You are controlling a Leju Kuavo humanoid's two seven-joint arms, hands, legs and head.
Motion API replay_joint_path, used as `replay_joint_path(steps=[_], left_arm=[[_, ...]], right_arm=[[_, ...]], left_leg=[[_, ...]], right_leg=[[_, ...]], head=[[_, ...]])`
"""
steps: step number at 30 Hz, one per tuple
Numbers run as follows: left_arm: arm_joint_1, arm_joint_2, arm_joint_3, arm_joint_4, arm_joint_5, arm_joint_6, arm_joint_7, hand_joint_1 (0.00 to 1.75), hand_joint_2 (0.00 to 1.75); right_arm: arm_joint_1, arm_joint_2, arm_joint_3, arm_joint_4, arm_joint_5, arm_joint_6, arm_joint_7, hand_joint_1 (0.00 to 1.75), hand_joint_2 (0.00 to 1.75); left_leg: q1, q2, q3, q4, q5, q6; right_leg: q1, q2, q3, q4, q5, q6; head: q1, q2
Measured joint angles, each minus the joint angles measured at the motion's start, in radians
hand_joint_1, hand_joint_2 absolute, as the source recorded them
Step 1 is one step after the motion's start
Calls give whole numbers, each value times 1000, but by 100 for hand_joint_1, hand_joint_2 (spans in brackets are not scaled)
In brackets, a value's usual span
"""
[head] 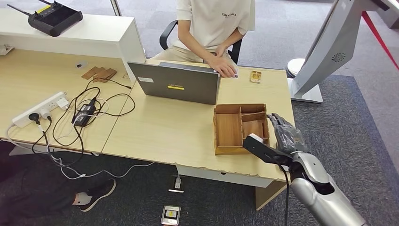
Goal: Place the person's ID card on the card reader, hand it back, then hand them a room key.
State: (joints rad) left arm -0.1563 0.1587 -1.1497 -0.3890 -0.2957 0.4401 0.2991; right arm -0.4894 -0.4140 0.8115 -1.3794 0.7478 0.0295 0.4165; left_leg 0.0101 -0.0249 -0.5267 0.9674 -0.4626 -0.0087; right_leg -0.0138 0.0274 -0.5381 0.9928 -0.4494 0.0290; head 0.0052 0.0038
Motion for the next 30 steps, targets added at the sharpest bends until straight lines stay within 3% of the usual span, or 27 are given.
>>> replay_joint_path(steps=[13,30], left_arm=[[-16,-2,-8,-3,-21,-18,0,0,0],[-16,-3,-8,-4,-29,-19,-4,0,0]], right_arm=[[14,50,36,28,130,-67,-16,0,175],[13,79,41,94,162,-114,-28,0,175]], left_leg=[[0,0,0,0,0,0],[0,0,0,0,0,0]], right_leg=[[0,0,0,0,0,0],[0,0,0,0,0,0]], head=[[0,0],[0,0]])
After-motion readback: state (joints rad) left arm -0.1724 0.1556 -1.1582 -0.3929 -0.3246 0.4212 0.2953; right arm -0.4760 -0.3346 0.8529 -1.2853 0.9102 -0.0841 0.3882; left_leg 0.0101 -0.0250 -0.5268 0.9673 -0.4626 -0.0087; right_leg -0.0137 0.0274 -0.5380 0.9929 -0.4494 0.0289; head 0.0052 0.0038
